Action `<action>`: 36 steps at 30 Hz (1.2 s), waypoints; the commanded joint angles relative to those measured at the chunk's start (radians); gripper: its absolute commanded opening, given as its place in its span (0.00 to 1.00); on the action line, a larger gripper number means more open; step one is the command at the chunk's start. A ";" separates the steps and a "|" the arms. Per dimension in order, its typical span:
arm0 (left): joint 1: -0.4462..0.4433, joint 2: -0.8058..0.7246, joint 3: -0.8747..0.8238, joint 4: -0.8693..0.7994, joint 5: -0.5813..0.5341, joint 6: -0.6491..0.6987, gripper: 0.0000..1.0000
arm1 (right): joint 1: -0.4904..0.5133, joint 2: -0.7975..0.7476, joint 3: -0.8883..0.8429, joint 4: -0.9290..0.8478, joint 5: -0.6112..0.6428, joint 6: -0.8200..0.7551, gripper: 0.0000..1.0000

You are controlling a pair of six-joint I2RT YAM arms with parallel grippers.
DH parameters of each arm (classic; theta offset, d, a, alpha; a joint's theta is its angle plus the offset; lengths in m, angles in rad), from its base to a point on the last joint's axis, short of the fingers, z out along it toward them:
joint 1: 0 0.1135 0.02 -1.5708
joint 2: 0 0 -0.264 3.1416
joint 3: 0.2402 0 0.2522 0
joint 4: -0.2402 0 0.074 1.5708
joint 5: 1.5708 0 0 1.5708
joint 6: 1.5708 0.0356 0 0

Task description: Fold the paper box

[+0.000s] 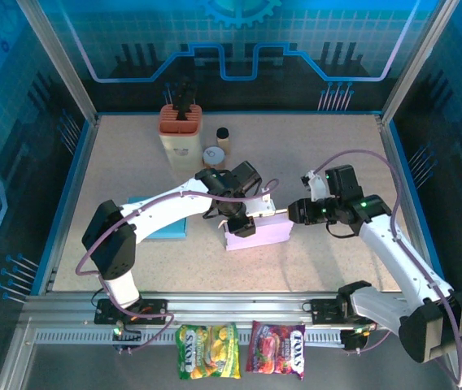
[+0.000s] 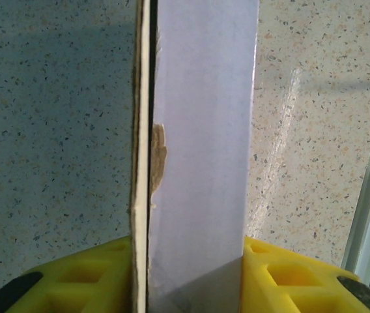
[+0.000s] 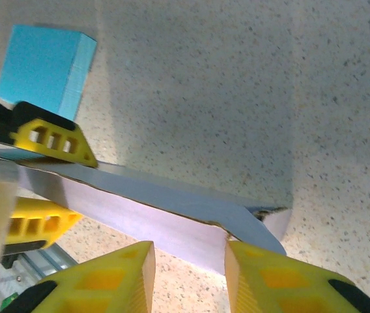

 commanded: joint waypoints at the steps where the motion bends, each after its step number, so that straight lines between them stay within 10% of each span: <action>1: 0.008 0.014 0.026 -0.021 0.019 0.027 0.38 | 0.013 -0.013 -0.012 -0.028 0.083 0.015 0.36; 18: 0.054 -0.056 -0.050 -0.066 -0.027 0.173 0.40 | 0.000 -0.051 0.003 0.041 0.032 -0.137 0.57; 36: 0.134 -0.108 -0.106 -0.077 -0.049 0.260 0.41 | 0.014 0.089 0.112 -0.019 0.042 -0.493 0.53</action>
